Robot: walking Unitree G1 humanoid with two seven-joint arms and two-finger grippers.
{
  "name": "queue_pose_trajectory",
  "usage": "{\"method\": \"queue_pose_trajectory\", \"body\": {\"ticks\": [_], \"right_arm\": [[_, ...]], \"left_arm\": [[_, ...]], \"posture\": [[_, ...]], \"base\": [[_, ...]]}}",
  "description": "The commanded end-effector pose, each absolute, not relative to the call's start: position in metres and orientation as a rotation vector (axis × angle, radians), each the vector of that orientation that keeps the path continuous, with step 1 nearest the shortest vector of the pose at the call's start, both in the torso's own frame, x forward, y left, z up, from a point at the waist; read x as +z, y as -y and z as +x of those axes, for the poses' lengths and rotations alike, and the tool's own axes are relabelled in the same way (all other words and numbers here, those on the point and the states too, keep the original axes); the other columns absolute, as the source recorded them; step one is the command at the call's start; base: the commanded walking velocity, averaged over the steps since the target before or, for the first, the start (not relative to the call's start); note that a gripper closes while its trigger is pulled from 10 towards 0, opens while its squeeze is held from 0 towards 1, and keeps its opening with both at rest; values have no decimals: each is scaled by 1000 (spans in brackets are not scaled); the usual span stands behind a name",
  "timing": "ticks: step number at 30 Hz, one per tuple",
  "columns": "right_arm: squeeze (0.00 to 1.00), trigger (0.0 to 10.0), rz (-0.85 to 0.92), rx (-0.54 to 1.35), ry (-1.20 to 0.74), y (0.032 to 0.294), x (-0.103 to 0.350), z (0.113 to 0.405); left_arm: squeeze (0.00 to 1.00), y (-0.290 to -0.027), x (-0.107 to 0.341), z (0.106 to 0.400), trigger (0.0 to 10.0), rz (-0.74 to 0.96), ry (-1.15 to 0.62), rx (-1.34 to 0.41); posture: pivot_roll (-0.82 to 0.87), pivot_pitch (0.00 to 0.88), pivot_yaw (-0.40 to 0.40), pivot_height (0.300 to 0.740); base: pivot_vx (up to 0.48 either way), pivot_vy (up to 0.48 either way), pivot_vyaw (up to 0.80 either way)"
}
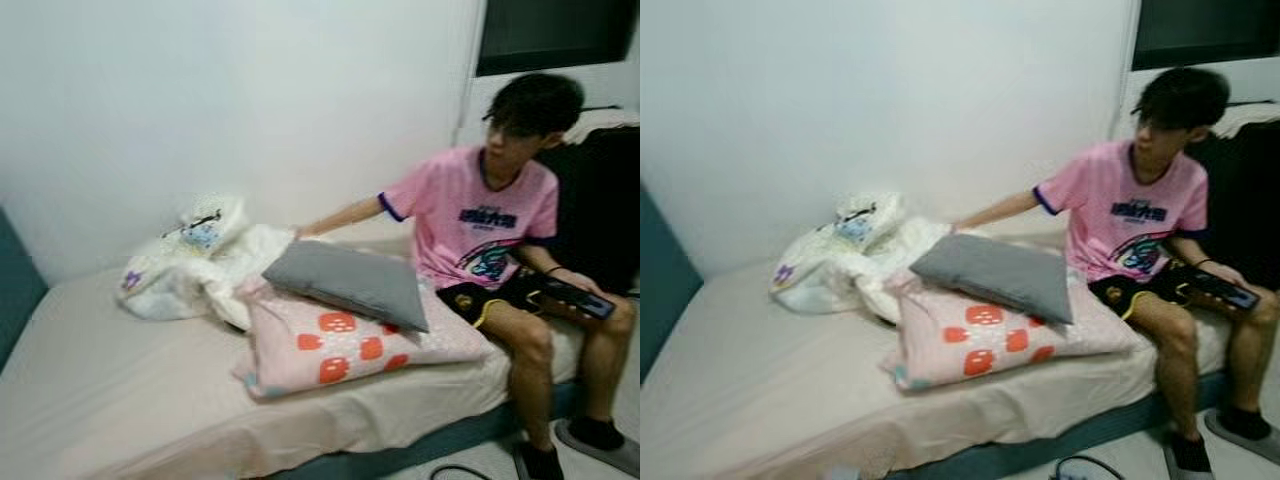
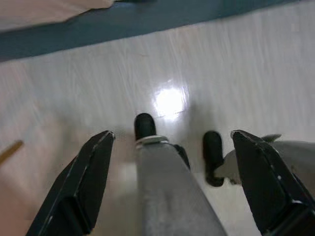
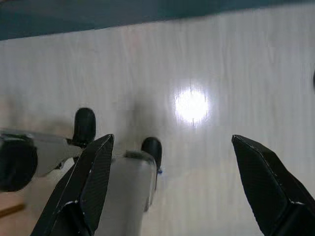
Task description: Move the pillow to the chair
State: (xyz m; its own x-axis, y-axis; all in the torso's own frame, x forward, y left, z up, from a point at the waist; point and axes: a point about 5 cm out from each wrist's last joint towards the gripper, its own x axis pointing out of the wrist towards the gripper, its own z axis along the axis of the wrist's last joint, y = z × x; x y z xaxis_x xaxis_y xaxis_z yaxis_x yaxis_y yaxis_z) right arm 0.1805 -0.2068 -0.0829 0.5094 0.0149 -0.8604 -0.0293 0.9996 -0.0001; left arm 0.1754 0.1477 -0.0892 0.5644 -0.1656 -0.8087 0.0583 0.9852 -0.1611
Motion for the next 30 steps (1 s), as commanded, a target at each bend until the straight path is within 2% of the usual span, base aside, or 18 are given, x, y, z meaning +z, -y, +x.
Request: {"method": "queue_pose_trajectory", "body": {"ticks": [1,5,11,18,30], "right_arm": [[0,10000,0,35,-1041,202,-85,179],[0,10000,-3,33,-1040,203,-84,179],[0,10000,12,-17,-1038,209,-84,178],[0,10000,6,-16,-1039,210,-84,178],[0,10000,12,-24,-1041,211,-84,177]], "left_arm": [[0,-151,-88,178,10000,-124,-957,-123],[0,-151,-88,177,10000,-137,-961,-121],[0,-148,-90,175,10000,-154,-980,-139],[0,-145,-90,173,10000,-154,-992,-172],[0,-149,-90,174,10000,-133,-992,-151]], "posture": [[-72,0,3,740],[-77,0,3,740],[-82,0,1,740],[-81,0,-2,740],[-88,0,1,740]], "base": [[0,0,788],[0,0,788],[0,0,0],[0,-450,0],[0,0,0]]}}
